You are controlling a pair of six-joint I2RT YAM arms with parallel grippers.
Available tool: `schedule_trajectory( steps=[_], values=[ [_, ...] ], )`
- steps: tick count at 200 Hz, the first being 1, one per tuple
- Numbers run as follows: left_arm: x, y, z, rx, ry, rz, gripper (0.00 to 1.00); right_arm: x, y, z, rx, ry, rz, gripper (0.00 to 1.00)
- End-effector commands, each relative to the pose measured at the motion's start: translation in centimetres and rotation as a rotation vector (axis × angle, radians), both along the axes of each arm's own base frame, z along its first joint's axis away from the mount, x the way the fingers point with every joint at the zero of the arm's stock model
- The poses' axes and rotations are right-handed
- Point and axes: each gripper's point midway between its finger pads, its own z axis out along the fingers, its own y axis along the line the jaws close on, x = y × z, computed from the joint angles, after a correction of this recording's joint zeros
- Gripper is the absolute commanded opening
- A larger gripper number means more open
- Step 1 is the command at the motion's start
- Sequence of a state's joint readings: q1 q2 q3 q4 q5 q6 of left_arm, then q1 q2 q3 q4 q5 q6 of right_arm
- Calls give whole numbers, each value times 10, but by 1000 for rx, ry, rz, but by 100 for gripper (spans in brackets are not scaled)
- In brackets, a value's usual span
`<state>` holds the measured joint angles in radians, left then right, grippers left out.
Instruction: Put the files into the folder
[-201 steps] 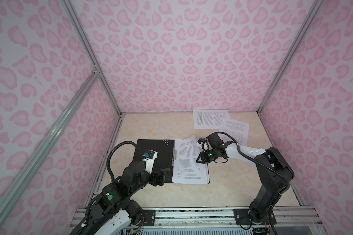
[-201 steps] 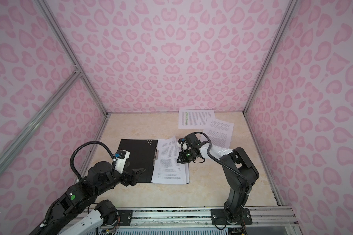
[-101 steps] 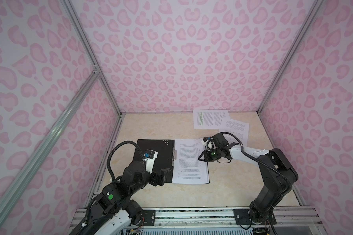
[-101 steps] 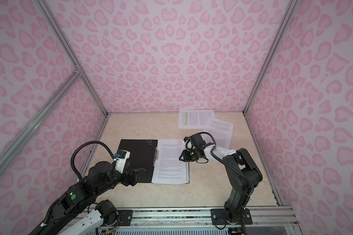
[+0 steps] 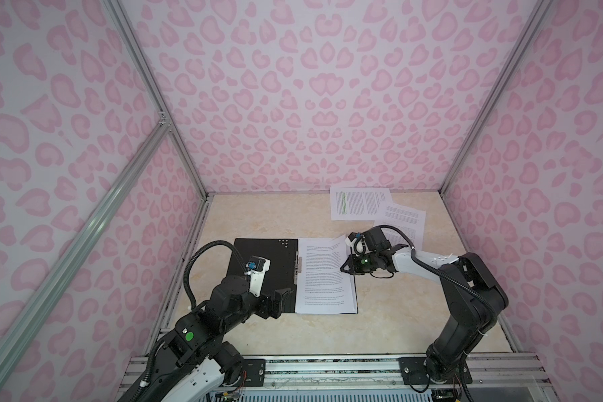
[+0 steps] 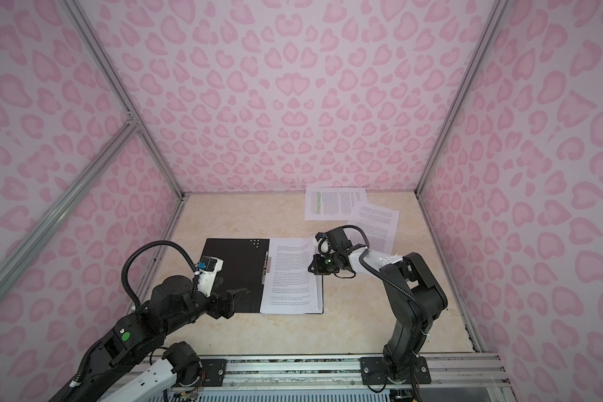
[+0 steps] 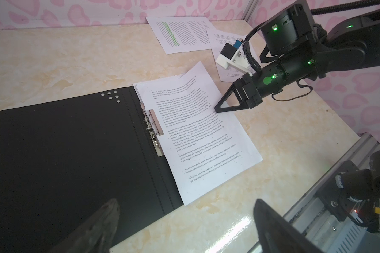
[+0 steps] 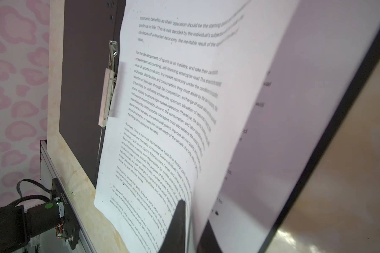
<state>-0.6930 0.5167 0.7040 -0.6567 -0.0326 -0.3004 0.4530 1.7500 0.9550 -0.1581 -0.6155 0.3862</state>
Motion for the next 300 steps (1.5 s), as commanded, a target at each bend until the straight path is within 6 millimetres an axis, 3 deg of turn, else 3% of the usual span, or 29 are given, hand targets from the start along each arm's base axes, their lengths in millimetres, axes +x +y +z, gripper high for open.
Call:
schedule_trajectory(
  steps=[1, 58, 103, 124, 142, 178, 240, 261, 300],
  values=[
    [2, -2, 4, -8, -17, -8, 97, 4, -1, -3, -4, -14, -16, 11],
    [1, -3, 5, -14, -19, -11, 97, 5, -3, -4, -11, -22, -25, 17],
    [0, -2, 6, -16, -25, -14, 97, 8, -21, -5, -84, -54, -76, 59],
    [-1, -3, 8, -23, -28, -22, 97, 16, -44, -4, -117, -65, -158, 76],
    [-2, -4, 8, -27, -29, -29, 97, 28, -76, 4, -151, -103, -286, 82],
    [-3, -5, 11, -42, -39, -36, 97, 55, -163, 10, -248, -159, -608, 86],
    [-6, -3, 16, -64, -52, -31, 97, 102, -257, 14, -250, -104, -901, 83],
    [-7, -3, 18, -74, -61, -33, 97, 114, -276, 4, -190, -60, -933, 83],
    [-8, -3, 20, -83, -68, -35, 97, 120, -282, -6, -197, -16, -931, 83]
  ],
)
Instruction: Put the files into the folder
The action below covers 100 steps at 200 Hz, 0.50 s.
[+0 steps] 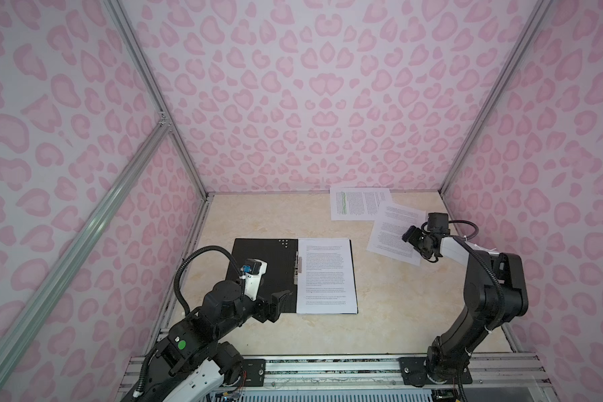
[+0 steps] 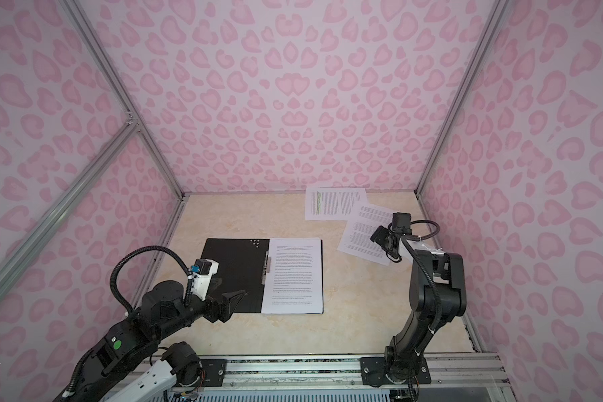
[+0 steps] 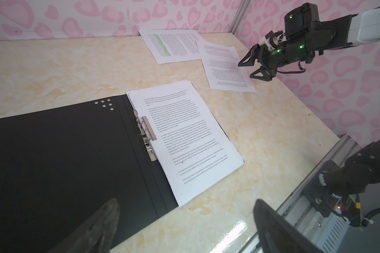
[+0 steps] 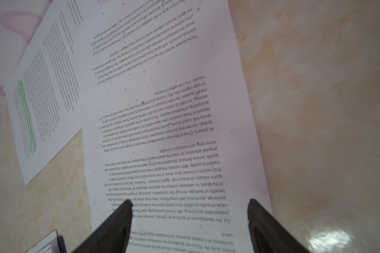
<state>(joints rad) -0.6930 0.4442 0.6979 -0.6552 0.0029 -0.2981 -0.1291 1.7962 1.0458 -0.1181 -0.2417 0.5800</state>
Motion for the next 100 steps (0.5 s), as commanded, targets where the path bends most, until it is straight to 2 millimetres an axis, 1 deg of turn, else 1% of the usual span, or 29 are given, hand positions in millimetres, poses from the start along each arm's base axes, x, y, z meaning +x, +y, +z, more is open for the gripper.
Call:
schedule_trajectory(
  steps=[1, 20, 34, 51, 65, 79, 97, 100],
  values=[
    [2, -3, 7, -28, -26, -2, 97, -3, 1, -7, 28, 29, 4, 83],
    [2, -3, 8, -29, -25, -4, 97, -9, 3, -13, 89, 16, -19, 84],
    [2, -3, 8, -31, -26, -5, 97, -15, 5, -18, 100, 27, -24, 84],
    [1, -3, 9, -35, -29, -5, 97, -30, 1, -33, 83, 115, -46, 86],
    [1, -3, 10, -40, -32, -9, 97, -38, -1, -38, 71, 159, -42, 88],
    [0, -3, 10, -41, -33, -11, 97, -54, -4, -42, 59, 197, -71, 89],
    [0, -3, 11, -45, -36, -11, 97, -78, -4, -38, 69, 184, -115, 89],
    [0, -3, 12, -47, -37, -12, 97, -80, -4, -36, 69, 178, -121, 89]
  ],
)
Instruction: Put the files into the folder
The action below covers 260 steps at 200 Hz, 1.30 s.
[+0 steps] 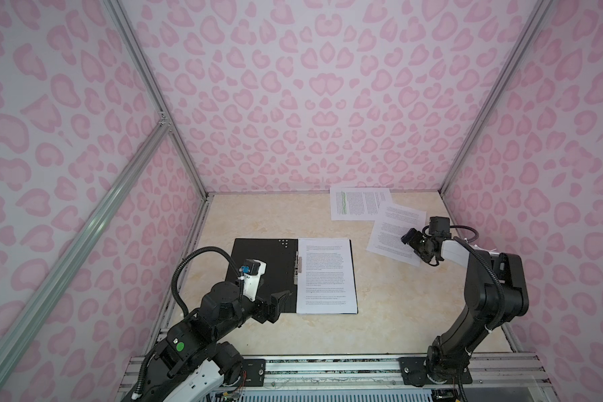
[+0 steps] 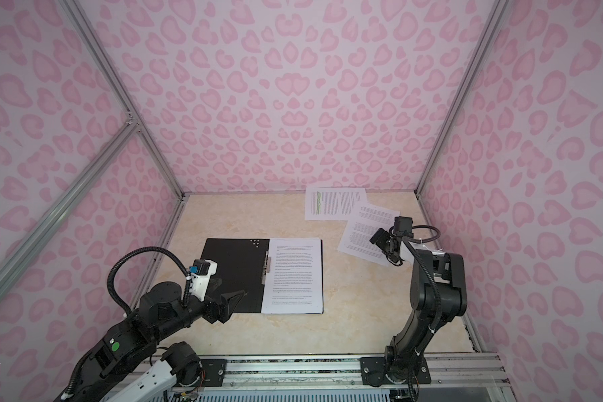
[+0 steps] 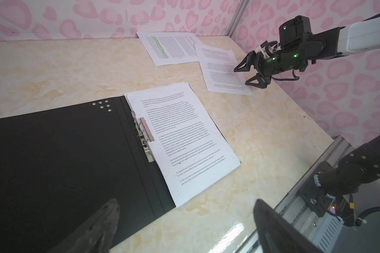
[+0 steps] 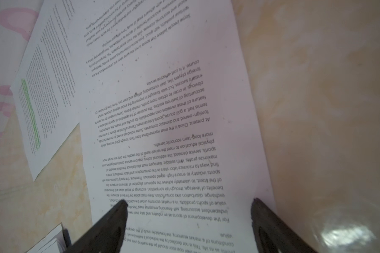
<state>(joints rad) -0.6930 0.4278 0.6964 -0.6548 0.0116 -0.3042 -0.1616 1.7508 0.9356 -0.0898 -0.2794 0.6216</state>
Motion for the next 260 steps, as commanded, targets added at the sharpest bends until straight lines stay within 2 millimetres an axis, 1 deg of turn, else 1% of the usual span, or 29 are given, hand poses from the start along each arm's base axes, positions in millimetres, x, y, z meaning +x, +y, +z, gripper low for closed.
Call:
schedule_trajectory(
  steps=[1, 4, 14, 15, 21, 37, 42, 49, 55, 57, 67, 73, 77, 80, 84, 89, 101, 113, 120, 128, 134, 154, 173, 180, 195, 214, 229, 239, 260],
  values=[
    [2, -3, 9, -30, -31, -7, 97, -54, -1, -21, 13, 148, -75, 89],
    [2, -3, 9, -30, -30, -8, 97, -62, 0, -21, 15, 151, -89, 89],
    [1, -4, 10, -34, -32, -11, 97, -76, 0, -18, 16, 147, -114, 89],
    [1, -4, 10, -35, -33, -12, 97, -81, 1, -19, 18, 152, -120, 89],
    [1, -4, 10, -39, -34, -14, 97, -91, 3, -20, 24, 155, -133, 89],
    [0, -5, 11, -47, -35, -22, 97, -126, 16, -17, 44, 158, -176, 89],
    [0, -6, 12, -50, -33, -24, 97, -133, 19, -17, 39, 158, -182, 89],
    [-1, -8, 11, -54, -27, -32, 97, -142, 24, -8, 15, 116, -191, 89],
    [-2, -11, 11, -59, -21, -45, 97, -143, 29, 0, 1, 73, -172, 89],
    [-2, -12, 11, -61, -18, -51, 97, -142, 31, 6, -6, 41, -158, 90],
    [-3, -19, 10, -72, 3, -80, 97, -137, 33, 24, -28, -50, -138, 90],
    [-5, -24, 11, -85, 22, -102, 97, -132, 31, 40, -46, -122, -121, 90],
    [-6, -28, 11, -95, 39, -117, 97, -129, 29, 46, -57, -148, -109, 90],
    [-6, -31, 12, -109, 52, -126, 97, -124, 27, 55, -70, -189, -94, 91],
    [-7, -36, 13, -127, 71, -141, 97, -121, 26, 60, -77, -212, -84, 91],
    [-7, -43, 13, -154, 100, -158, 97, -115, 22, 68, -77, -241, -78, 96],
    [-6, -65, 13, -259, 180, -202, 97, -100, 17, 79, -49, -282, -51, 97],
    [-5, -91, 9, -376, 265, -261, 97, -85, 5, 82, -63, -267, -57, 97],
    [-5, -105, 7, -423, 301, -281, 97, -76, -1, 80, -67, -238, -64, 97],
    [-3, -122, 0, -431, 332, -279, 97, -66, -9, 76, -64, -204, -76, 97],
    [0, -132, -5, -411, 331, -252, 97, -58, -14, 74, -58, -180, -77, 97],
    [-1, -176, -18, -325, 370, -228, 97, -29, -31, 66, -46, -150, -77, 98],
    [2, -220, -28, -344, 461, -227, 97, -5, -39, 59, -74, -135, -54, 94],
    [3, -235, -33, -352, 492, -219, 97, 1, -41, 56, -78, -118, -47, 94],
    [7, -264, -43, -362, 560, -192, 97, 9, -45, 39, -73, -53, -32, 92],
    [16, -296, -56, -367, 623, -153, 97, 11, -45, 23, -55, 1, -26, 91],
    [26, -315, -69, -353, 666, -114, 97, 8, -42, 11, -30, 31, -27, 91],
    [33, -326, -80, -345, 694, -89, 97, 2, -39, 2, -9, 73, -37, 91],
    [43, -346, -103, -328, 767, -64, 97, -19, -41, -17, -11, 199, -95, 90]
  ],
)
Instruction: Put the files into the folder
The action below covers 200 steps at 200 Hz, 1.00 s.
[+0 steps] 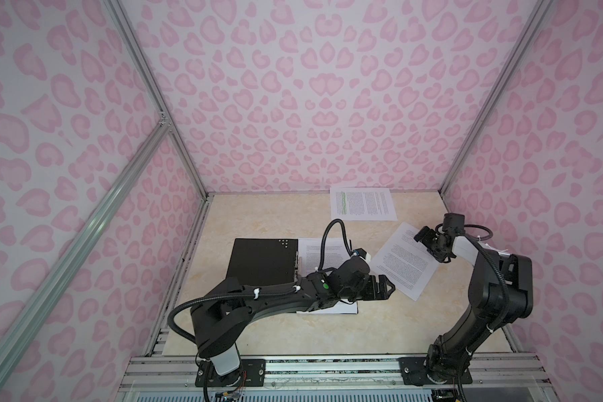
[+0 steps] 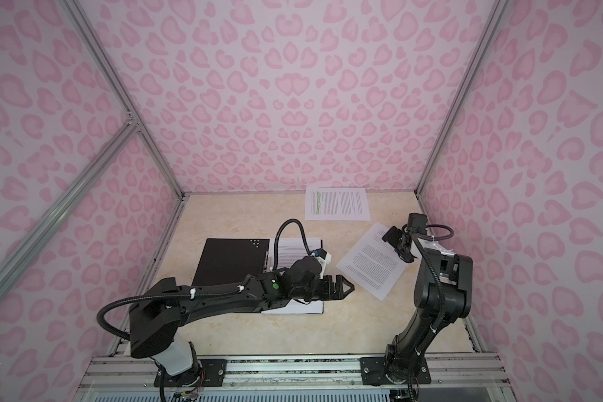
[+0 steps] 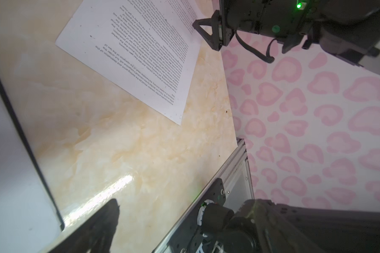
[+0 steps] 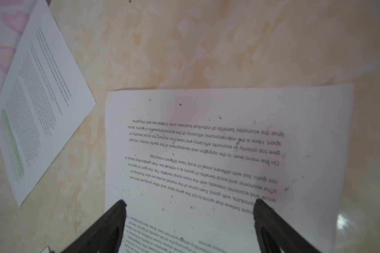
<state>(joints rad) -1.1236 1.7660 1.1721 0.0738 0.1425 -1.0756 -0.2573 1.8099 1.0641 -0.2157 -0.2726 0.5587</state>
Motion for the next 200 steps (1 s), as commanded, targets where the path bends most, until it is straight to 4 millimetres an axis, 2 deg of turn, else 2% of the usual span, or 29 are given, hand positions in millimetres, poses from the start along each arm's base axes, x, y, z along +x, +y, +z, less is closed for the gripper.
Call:
schedule_trajectory(
  steps=[1, 16, 20, 22, 26, 47, 73, 98, 158, 200],
  values=[
    [13, -20, -16, -5, 94, 49, 97, -27, 3, -22, 20, 150, -52, 90],
    [21, -31, -31, 15, 120, 40, 97, -40, 9, -31, 35, 192, -55, 92],
    [21, -31, -40, 36, 133, 37, 97, -44, 10, -33, 41, 199, -63, 92],
    [24, -35, -35, 25, 131, 35, 97, -46, 10, -34, 45, 203, -67, 92],
    [26, -37, -38, 33, 139, 36, 97, -50, 11, -35, 47, 204, -74, 92],
    [39, -34, -62, 76, 160, 67, 97, -72, 16, -37, 68, 184, -120, 92],
    [52, -31, -92, 99, 205, 66, 97, -95, 32, -46, 134, 173, -134, 92],
    [55, -26, -110, 125, 225, 80, 97, -116, 35, -49, 134, 203, -158, 92],
    [56, -27, -140, 154, 313, 173, 97, -127, 41, -43, 157, 147, -180, 91],
    [72, -35, -141, 68, 316, 243, 97, -131, 46, -46, 193, 129, -196, 90]
  ],
)
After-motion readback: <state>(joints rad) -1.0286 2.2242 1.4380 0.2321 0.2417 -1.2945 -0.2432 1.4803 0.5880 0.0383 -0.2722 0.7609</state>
